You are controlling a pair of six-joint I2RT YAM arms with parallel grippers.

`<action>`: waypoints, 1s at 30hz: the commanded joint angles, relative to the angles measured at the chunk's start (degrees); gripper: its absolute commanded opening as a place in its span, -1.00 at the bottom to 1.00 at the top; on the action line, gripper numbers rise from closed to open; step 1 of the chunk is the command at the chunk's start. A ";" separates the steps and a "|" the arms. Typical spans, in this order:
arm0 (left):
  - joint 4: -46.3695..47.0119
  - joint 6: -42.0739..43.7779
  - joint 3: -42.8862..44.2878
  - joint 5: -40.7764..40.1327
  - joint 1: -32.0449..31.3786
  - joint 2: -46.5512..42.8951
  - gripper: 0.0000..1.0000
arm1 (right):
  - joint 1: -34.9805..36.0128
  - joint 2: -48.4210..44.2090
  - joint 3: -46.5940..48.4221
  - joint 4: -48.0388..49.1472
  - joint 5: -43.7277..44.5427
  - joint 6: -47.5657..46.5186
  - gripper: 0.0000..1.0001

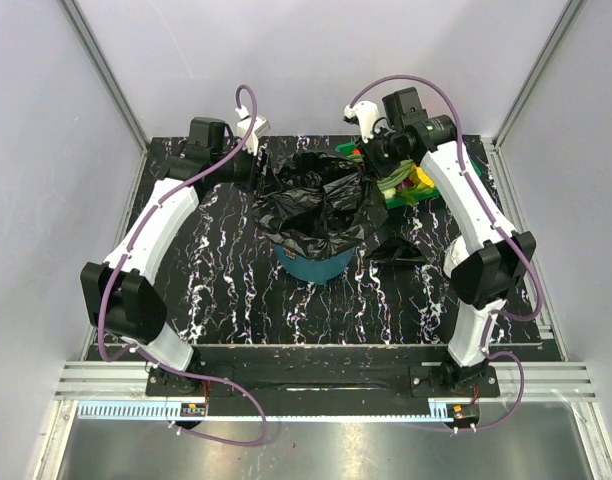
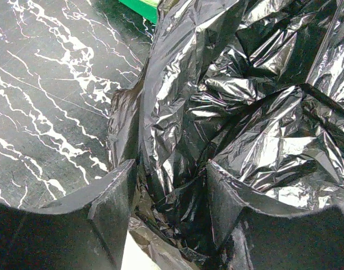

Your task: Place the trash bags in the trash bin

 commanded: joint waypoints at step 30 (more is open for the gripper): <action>7.63 -4.03 0.13 22.79 9.51 -4.58 0.85 | -0.14 -9.85 -10.38 9.82 -5.18 -1.96 -0.78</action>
